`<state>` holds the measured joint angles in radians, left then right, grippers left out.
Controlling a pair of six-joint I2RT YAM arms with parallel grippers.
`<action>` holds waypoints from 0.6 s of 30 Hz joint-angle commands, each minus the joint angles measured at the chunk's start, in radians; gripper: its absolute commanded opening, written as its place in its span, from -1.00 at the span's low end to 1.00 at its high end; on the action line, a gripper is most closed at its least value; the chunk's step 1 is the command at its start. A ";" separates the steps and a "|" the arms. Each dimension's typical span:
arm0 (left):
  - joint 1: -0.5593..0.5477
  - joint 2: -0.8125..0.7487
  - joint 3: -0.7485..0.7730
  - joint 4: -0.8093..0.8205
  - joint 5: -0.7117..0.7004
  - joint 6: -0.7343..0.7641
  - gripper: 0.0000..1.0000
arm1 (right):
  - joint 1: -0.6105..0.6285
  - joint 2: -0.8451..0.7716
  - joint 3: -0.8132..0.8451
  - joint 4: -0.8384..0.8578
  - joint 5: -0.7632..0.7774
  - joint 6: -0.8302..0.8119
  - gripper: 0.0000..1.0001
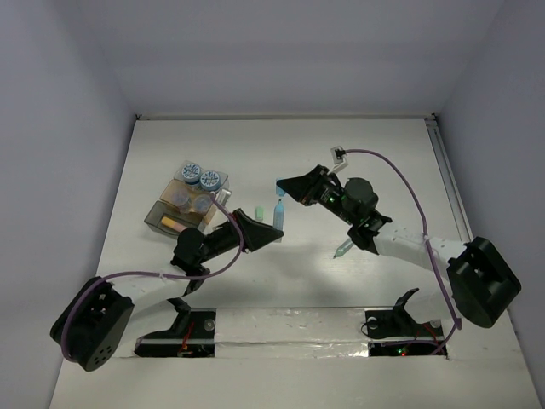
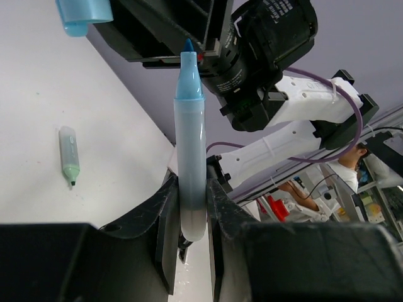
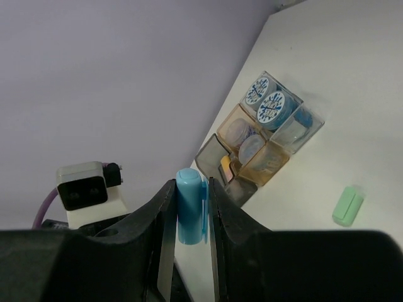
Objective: Sort the stationery into containers
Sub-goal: Close the pen cap on the pen.
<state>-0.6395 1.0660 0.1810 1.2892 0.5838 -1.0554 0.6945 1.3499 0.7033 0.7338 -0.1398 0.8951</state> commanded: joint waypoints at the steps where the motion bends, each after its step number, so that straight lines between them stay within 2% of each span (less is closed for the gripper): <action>1: -0.003 0.012 0.025 0.252 0.005 0.008 -1.00 | -0.004 -0.037 -0.014 0.088 0.002 0.016 -1.00; 18: -0.003 0.104 0.035 0.326 -0.004 0.003 -1.00 | 0.005 -0.067 -0.065 0.134 -0.027 0.048 -1.00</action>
<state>-0.6395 1.1694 0.1810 1.2896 0.5751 -1.0592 0.6949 1.3151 0.6525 0.7937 -0.1577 0.9398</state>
